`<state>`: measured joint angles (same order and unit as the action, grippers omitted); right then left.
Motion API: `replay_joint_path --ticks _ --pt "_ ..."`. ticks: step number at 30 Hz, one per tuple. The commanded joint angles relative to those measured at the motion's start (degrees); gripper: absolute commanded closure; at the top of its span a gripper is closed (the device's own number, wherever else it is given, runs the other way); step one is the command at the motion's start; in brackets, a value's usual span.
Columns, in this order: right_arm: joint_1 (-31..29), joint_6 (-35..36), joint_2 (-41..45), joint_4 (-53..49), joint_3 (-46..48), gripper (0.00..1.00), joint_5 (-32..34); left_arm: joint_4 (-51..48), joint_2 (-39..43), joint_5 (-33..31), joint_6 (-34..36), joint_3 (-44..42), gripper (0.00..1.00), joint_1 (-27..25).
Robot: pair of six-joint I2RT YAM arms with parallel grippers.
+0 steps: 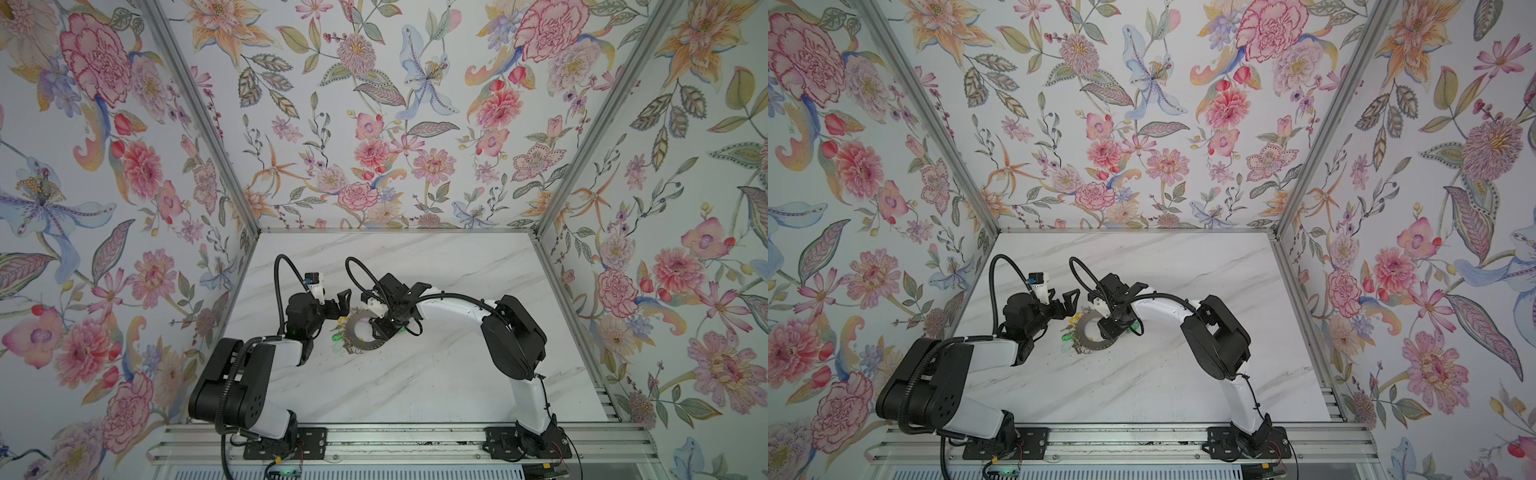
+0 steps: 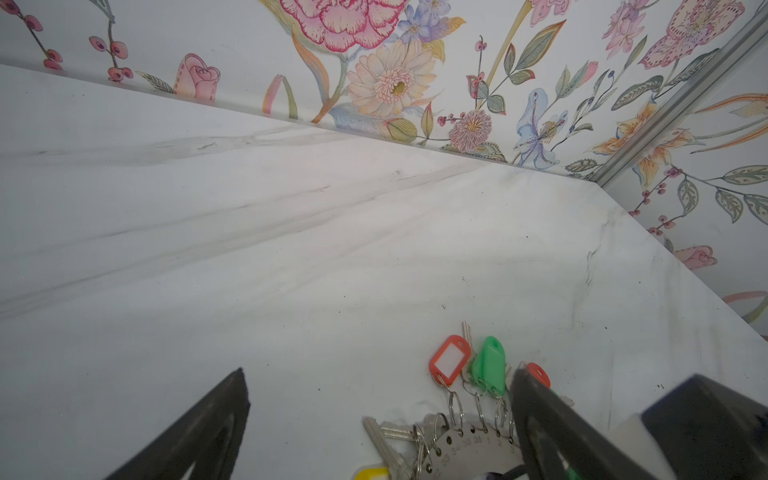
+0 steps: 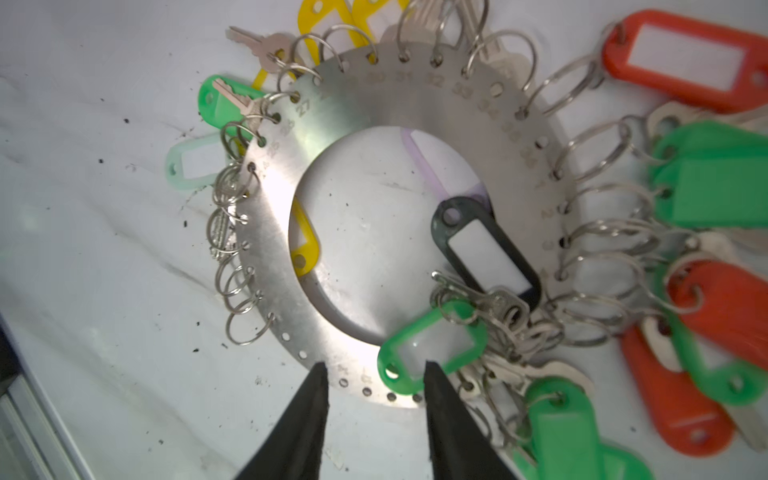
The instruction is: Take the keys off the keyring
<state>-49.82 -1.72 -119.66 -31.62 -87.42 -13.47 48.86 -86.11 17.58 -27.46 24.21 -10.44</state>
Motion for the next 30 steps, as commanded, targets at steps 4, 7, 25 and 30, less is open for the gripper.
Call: replay_joint_path --ticks 4,7,25,30 --pt "0.07 -1.22 -2.84 -1.63 -2.25 0.61 3.76 -0.42 1.31 -1.63 1.27 0.55 0.01 -0.37" --pt "0.04 -2.03 -3.45 -1.75 -2.23 0.6 6.35 -0.43 1.09 -0.7 1.22 0.72 0.01 -0.37" --pt "11.37 -4.0 9.11 3.45 9.85 0.6 2.49 -0.27 0.82 -0.56 1.14 0.73 0.01 -0.37" --pt "11.9 -4.3 7.85 3.93 8.63 0.6 -0.16 0.0 0.2 -0.35 0.84 0.97 0.01 -0.37"
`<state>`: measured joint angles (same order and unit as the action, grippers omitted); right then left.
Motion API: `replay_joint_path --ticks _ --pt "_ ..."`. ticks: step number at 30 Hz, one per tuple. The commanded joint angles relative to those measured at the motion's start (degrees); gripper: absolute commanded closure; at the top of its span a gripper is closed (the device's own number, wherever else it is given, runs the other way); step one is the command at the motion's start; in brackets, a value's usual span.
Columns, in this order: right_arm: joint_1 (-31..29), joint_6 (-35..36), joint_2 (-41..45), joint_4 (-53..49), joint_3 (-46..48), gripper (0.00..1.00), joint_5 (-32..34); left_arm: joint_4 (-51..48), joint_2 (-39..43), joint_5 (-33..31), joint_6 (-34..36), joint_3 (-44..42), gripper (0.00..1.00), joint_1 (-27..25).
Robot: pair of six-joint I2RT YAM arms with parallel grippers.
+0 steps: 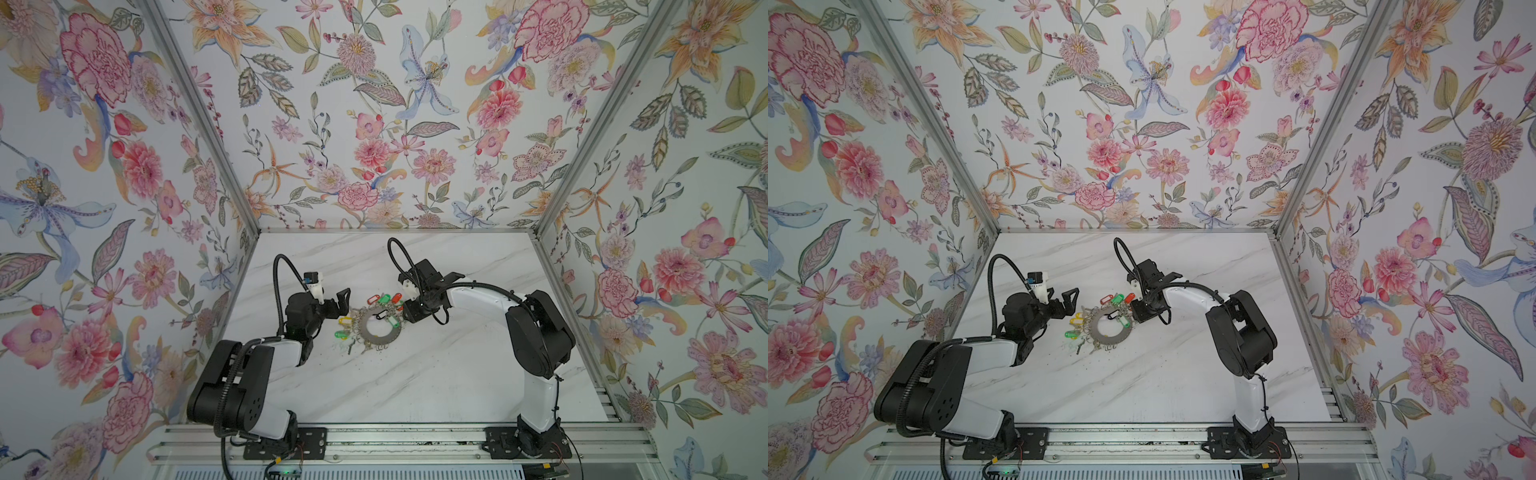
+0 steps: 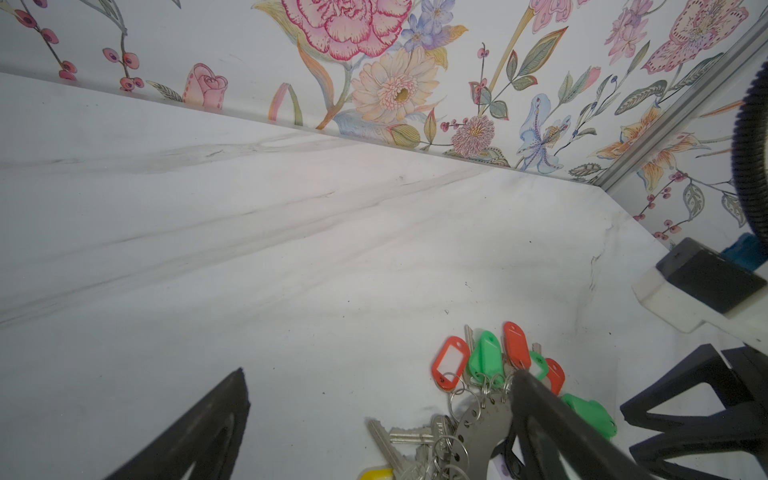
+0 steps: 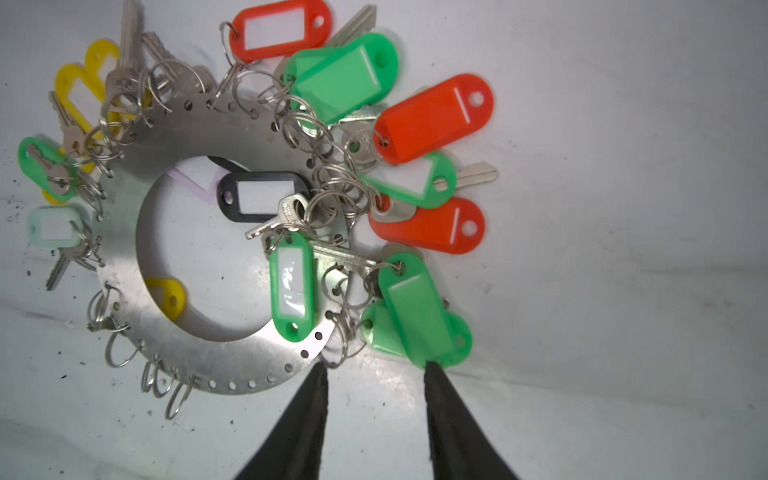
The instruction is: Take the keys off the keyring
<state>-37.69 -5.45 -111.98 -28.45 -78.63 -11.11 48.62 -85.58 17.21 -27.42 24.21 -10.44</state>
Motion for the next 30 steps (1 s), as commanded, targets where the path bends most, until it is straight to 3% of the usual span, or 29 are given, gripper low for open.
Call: replay_joint_path --ticks 1,10,21,30 --pt "-0.36 -0.59 -0.39 0.74 -0.75 0.6 -2.66 0.24 -0.44 0.37 0.79 1.07 0.01 -0.38" --pt "-0.63 -0.58 -6.32 -0.8 -6.24 0.59 -6.45 0.07 -0.29 -0.12 0.96 1.01 0.01 -0.4" --pt "0.11 -0.08 -8.77 -0.55 -5.14 0.56 -6.49 -0.63 -1.37 0.65 0.66 1.74 0.01 -0.39" --pt "1.53 0.47 -1.67 -3.28 3.77 0.52 -9.13 -0.89 -1.53 0.09 0.72 1.89 0.01 -0.37"
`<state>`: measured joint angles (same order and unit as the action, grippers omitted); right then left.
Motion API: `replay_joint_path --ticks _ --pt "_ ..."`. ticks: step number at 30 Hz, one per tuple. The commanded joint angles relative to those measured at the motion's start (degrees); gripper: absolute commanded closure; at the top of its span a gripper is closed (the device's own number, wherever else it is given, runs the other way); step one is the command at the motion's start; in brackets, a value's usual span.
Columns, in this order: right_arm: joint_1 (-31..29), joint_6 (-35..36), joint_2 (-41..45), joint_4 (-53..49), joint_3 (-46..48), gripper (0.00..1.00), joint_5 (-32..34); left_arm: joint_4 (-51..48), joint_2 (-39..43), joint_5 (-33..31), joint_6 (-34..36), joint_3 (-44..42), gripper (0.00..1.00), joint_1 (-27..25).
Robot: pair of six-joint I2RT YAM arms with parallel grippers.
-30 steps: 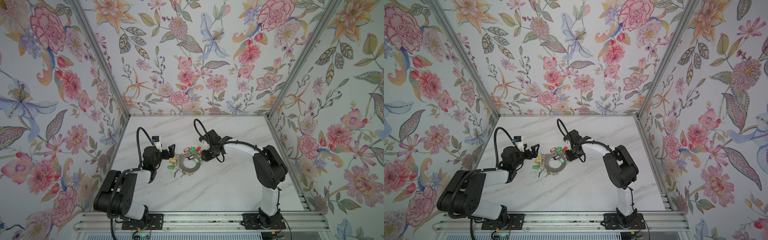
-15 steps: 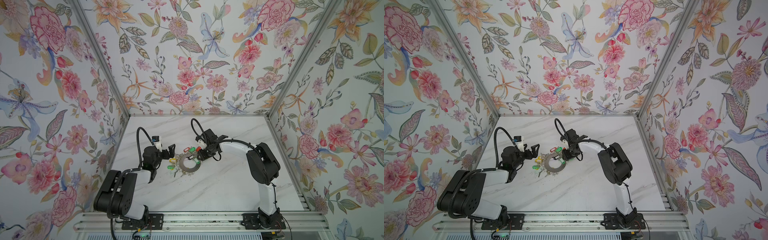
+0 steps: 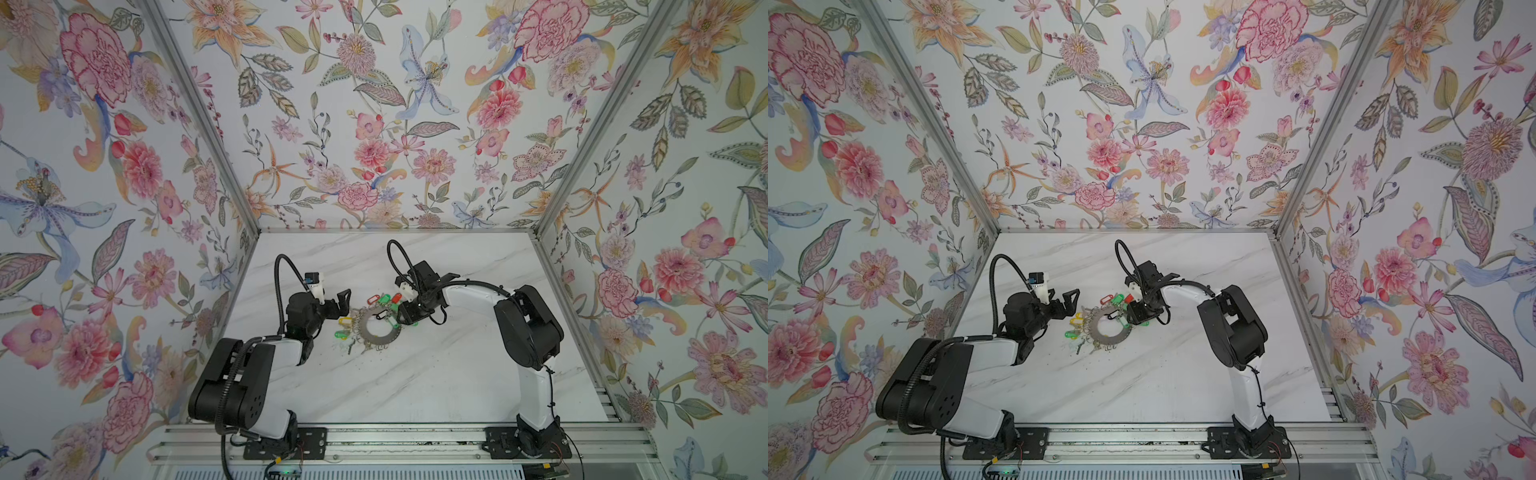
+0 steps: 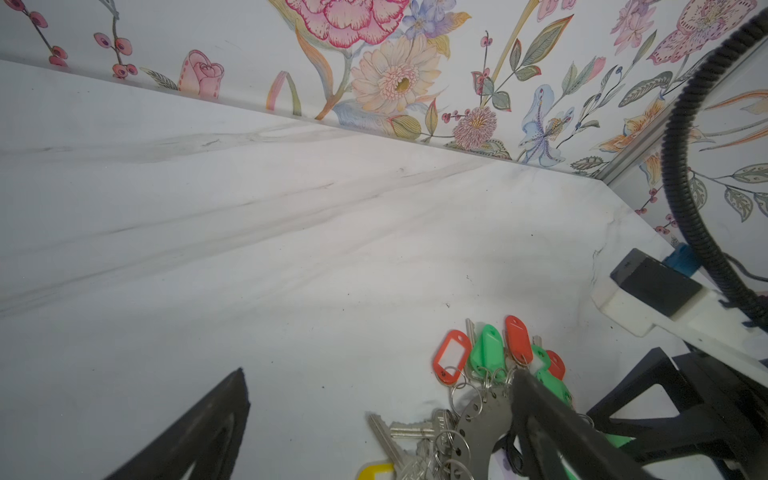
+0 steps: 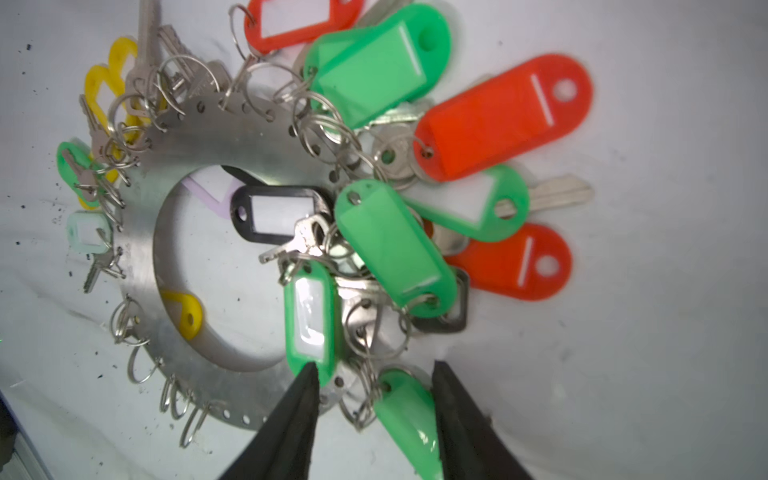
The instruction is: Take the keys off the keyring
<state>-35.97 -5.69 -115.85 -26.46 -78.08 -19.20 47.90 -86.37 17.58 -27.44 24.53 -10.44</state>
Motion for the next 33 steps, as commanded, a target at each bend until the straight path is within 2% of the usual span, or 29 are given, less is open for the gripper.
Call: replay_joint_path --ticks 1,4,10,12,17,21,26,33 --pt "-0.54 0.47 3.61 -5.28 4.62 0.52 -1.68 -0.18 -0.99 0.11 0.64 1.74 0.01 -0.4" --pt "-0.82 0.13 5.61 -4.97 6.77 0.51 -1.78 -0.3 -1.42 0.22 0.51 1.99 0.01 -0.35" --pt "-0.79 2.7 4.28 -3.34 4.51 0.51 8.25 -0.18 -1.62 0.69 0.37 2.01 0.01 -0.37" --pt "-0.85 4.09 3.31 -3.31 2.93 0.51 9.78 -0.13 -1.32 0.35 0.41 1.87 0.01 -0.43" --pt "-0.78 6.08 1.01 -3.67 0.57 0.52 9.33 -0.26 -0.92 0.16 0.6 1.7 0.01 -0.37" --pt "-3.56 7.34 1.09 -3.75 1.73 0.53 9.13 -0.52 -0.97 0.36 0.76 1.89 0.01 -0.32" --pt "-6.03 8.81 0.64 -4.66 3.18 0.54 14.01 -0.4 -1.5 0.52 0.64 2.09 0.01 -0.37" --pt "-6.24 9.18 1.22 -4.21 5.1 0.64 15.73 -0.34 -1.5 0.8 0.49 2.16 0.01 -0.37"
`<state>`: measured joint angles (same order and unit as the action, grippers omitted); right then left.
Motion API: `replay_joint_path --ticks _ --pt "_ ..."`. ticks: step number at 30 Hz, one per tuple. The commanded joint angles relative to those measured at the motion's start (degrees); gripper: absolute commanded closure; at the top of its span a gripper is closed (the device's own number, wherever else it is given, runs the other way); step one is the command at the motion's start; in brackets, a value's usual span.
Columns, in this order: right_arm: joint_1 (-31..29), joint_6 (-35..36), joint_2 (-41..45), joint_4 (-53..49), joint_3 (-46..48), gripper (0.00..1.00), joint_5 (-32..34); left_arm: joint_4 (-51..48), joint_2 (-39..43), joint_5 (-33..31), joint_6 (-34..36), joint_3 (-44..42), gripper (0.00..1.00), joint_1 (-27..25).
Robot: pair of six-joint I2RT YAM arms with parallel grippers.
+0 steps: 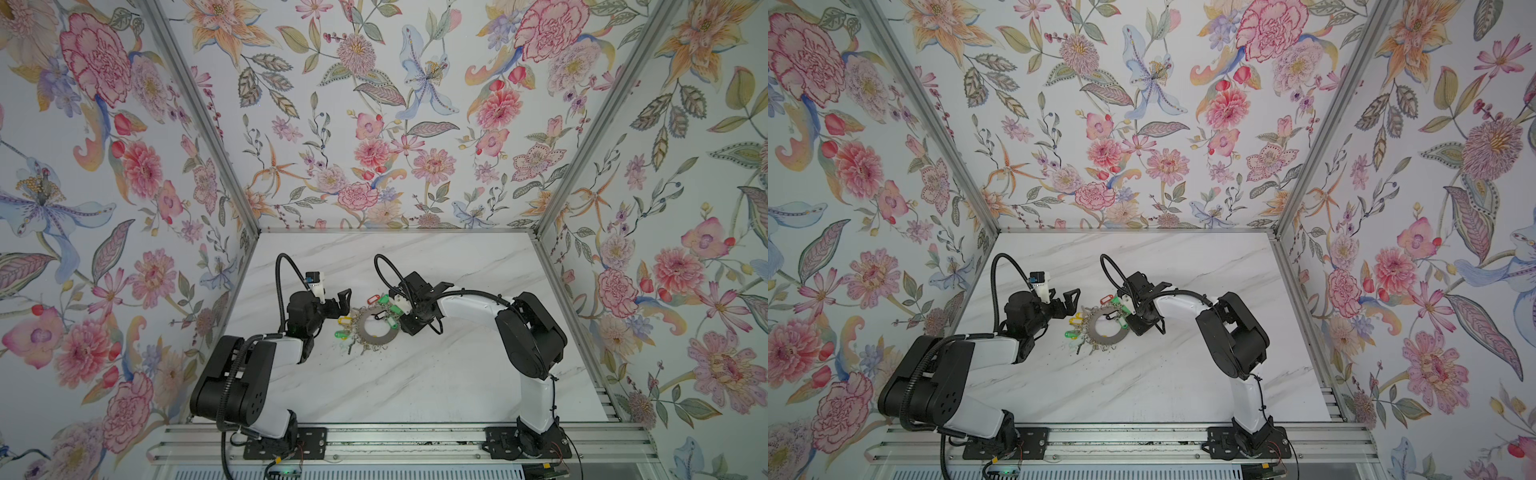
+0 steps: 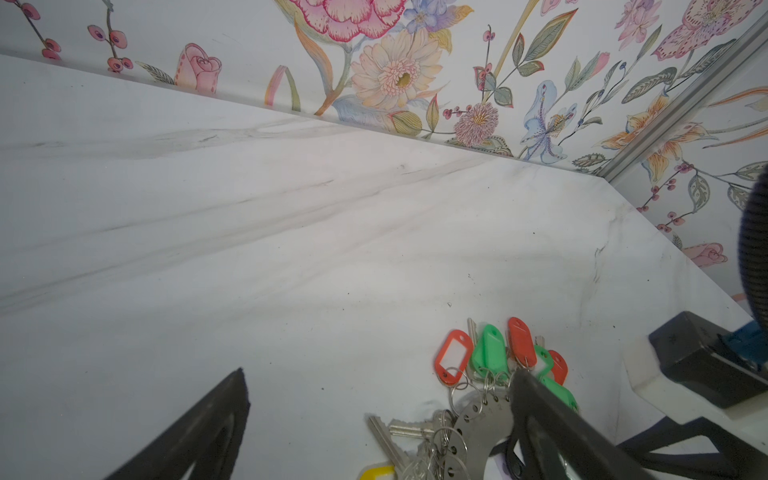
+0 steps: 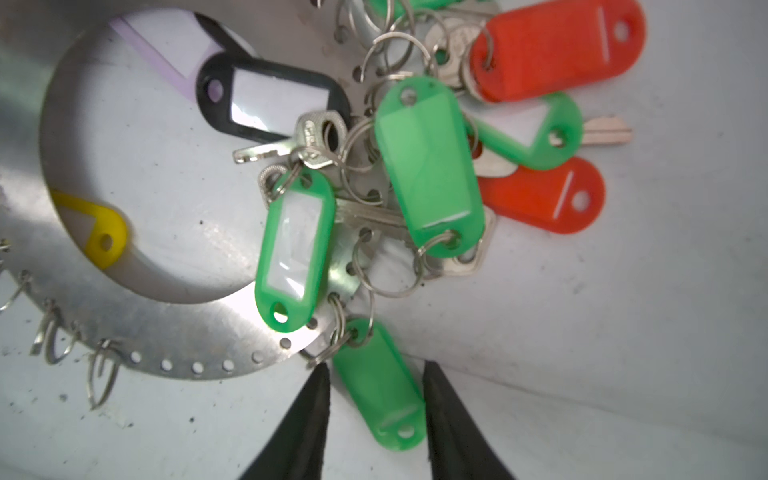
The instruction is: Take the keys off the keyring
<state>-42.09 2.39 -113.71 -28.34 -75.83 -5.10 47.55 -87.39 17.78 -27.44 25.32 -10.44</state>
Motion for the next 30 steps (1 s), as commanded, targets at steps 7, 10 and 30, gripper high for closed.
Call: replay_joint_path --ticks 7,10,30 --pt "-0.58 2.78 0.13 -2.42 3.74 0.75 3.54 -0.51 -0.29 0.41 0.98 1.42 0.01 -0.42" --pt "-1.01 4.12 0.57 -4.25 3.05 0.61 0.32 -0.2 0.05 -0.36 1.07 1.06 0.01 -0.39" --pt "-3.29 3.88 1.94 -1.66 3.78 0.79 11.94 -0.26 -0.14 -0.12 1.24 1.23 0.01 -0.37"
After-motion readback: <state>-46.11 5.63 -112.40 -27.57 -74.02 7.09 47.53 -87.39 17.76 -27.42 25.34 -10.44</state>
